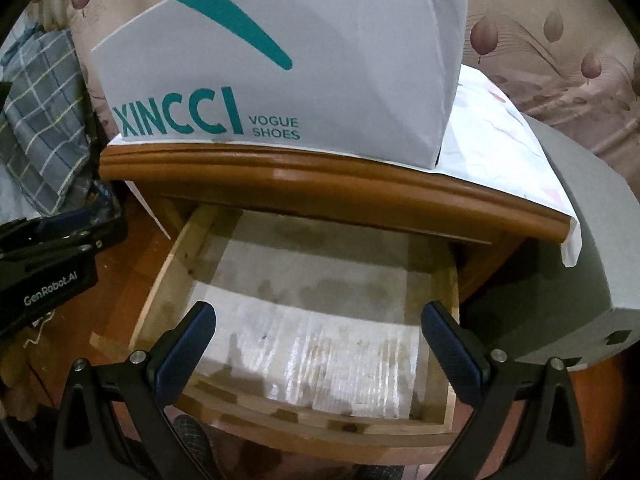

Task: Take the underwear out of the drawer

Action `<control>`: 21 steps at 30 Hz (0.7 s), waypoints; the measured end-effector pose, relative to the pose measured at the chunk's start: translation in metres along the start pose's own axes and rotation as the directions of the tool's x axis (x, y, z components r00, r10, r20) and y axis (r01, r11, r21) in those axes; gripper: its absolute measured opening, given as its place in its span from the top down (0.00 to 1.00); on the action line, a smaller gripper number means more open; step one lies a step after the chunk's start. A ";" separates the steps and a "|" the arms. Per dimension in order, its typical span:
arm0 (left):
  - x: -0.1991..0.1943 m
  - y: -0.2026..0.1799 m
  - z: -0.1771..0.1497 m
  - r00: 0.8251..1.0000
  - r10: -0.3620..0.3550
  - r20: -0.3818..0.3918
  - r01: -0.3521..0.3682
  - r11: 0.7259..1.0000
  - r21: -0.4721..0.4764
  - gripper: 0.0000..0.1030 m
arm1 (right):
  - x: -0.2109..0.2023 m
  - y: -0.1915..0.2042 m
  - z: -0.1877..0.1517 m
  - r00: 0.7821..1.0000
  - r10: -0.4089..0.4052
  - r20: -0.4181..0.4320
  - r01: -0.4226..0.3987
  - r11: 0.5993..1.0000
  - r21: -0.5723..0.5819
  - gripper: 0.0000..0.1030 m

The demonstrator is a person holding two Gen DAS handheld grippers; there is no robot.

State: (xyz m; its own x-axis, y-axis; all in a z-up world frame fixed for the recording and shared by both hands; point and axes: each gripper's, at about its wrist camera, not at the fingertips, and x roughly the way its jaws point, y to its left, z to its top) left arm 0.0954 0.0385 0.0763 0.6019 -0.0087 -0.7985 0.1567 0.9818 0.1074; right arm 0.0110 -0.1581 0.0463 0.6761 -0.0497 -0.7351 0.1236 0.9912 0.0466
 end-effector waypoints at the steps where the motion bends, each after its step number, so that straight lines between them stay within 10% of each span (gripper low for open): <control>1: 0.001 -0.002 0.000 1.000 -0.002 -0.006 0.002 1.000 0.003 0.51 | 0.001 0.001 -0.001 1.000 -0.010 -0.003 0.010 1.000 -0.007 0.01; 21: 0.009 -0.003 -0.004 0.999 -0.003 -0.034 0.003 1.000 0.001 0.51 | 0.008 0.009 -0.006 1.000 -0.020 -0.021 0.019 0.998 -0.065 0.01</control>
State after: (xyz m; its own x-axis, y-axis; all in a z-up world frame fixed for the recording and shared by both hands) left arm 0.0972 0.0357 0.0669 0.5744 -0.0052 -0.8186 0.1592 0.9816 0.1055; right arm 0.0132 -0.1485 0.0373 0.6583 -0.0669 -0.7498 0.0888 0.9960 -0.0109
